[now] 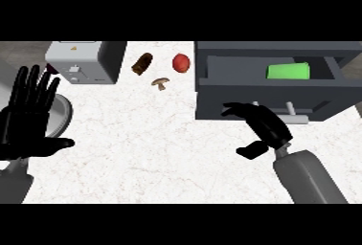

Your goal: Pick up the cup, place it into the drawer and close the drawer

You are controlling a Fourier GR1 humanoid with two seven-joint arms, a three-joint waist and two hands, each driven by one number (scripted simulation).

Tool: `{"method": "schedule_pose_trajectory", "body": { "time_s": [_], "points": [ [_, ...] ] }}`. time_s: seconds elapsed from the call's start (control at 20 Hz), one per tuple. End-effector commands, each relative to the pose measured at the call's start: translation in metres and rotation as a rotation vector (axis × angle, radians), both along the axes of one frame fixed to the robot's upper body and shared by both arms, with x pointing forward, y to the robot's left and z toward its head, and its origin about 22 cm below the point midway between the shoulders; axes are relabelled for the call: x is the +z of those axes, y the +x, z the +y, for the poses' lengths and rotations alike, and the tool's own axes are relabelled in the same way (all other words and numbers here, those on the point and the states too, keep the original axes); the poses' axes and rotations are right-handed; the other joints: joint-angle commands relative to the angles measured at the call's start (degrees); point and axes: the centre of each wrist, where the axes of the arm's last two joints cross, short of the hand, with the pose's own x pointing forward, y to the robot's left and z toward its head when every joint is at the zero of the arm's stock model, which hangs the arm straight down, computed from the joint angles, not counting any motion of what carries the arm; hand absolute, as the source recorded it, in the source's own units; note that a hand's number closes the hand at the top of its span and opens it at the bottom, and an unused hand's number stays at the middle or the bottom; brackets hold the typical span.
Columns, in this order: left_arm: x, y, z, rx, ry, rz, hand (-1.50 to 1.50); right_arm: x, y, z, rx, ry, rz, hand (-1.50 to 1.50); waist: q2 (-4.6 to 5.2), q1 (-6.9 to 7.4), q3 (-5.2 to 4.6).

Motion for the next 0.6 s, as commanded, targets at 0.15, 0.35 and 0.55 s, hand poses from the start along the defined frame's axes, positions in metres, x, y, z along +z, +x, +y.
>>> {"method": "schedule_pose_trajectory", "body": {
  "time_s": [0.15, 0.35, 0.55],
  "points": [
    [-0.003, -0.012, 0.014, -0.006, -0.004, -0.004, -1.50, -0.024, 0.041, 0.007, -0.019, 0.005, 0.040, -1.50, -0.02, 0.02, 0.02],
    [-0.027, -0.027, 0.034, -0.006, 0.008, -0.007, -1.50, -0.018, 0.069, -0.010, -0.032, 0.026, 0.072, -1.50, 0.27, 0.71, 0.03],
    [-0.009, -0.021, 0.023, -0.028, -0.008, -0.001, -1.50, -0.004, 0.091, -0.041, -0.044, 0.086, 0.088, -1.50, 0.62, 1.69, 0.10]
  ]
}}
